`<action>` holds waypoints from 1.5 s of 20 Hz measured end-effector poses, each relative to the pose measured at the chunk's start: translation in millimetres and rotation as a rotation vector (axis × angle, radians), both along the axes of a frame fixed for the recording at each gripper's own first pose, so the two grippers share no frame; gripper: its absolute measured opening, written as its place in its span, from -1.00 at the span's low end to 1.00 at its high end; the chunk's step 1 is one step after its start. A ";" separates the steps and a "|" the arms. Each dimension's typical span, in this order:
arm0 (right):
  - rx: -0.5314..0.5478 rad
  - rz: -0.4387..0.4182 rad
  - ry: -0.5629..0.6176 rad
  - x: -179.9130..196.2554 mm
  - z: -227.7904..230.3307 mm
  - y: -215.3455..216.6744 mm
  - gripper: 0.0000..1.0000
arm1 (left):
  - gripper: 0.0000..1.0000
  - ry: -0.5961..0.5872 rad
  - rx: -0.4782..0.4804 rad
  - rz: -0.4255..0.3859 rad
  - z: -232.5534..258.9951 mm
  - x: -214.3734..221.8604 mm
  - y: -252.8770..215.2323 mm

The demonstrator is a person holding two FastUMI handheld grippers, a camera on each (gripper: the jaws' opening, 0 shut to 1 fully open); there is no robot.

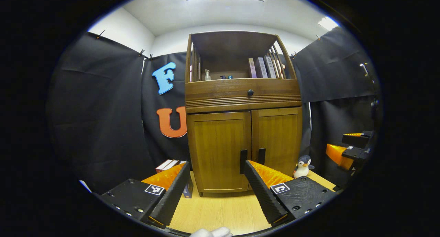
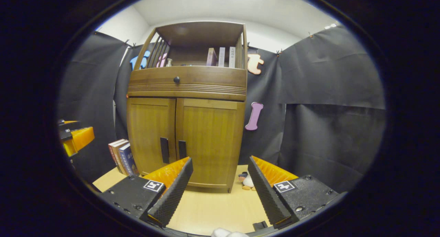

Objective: Open the right door of the double-door shoe cabinet with the right hand, and open the left door with the left hand.

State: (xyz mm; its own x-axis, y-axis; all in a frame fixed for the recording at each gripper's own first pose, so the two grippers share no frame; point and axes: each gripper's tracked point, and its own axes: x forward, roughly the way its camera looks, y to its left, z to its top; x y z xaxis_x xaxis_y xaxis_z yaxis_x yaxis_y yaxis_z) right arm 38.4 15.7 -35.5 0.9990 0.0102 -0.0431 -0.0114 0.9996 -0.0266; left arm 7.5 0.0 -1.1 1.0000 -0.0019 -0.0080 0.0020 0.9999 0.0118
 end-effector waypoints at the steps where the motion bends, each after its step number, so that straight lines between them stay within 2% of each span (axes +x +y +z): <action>1: -0.002 0.007 0.009 7.3 -6.4 2.0 1.00 | 0.92 -0.001 0.001 0.004 0.6 -0.4 -0.2; 5: -0.021 0.047 0.031 56.6 -28.7 21.8 1.00 | 0.92 0.005 0.011 0.043 3.7 -2.1 4.7; 12: -0.004 0.161 0.070 143.0 -60.0 84.0 1.00 | 0.92 0.018 0.023 0.117 12.4 2.7 15.4; 21: 0.000 0.195 0.113 246.2 -95.5 131.7 1.00 | 0.92 0.038 0.033 0.212 11.7 7.4 20.9; 26: 0.001 0.211 0.148 274.8 -106.9 150.1 0.92 | 0.92 0.061 0.028 0.248 8.4 8.1 23.1; 30: 0.001 0.179 0.148 275.6 -110.0 153.5 0.78 | 0.92 0.069 0.022 0.268 6.0 9.4 25.1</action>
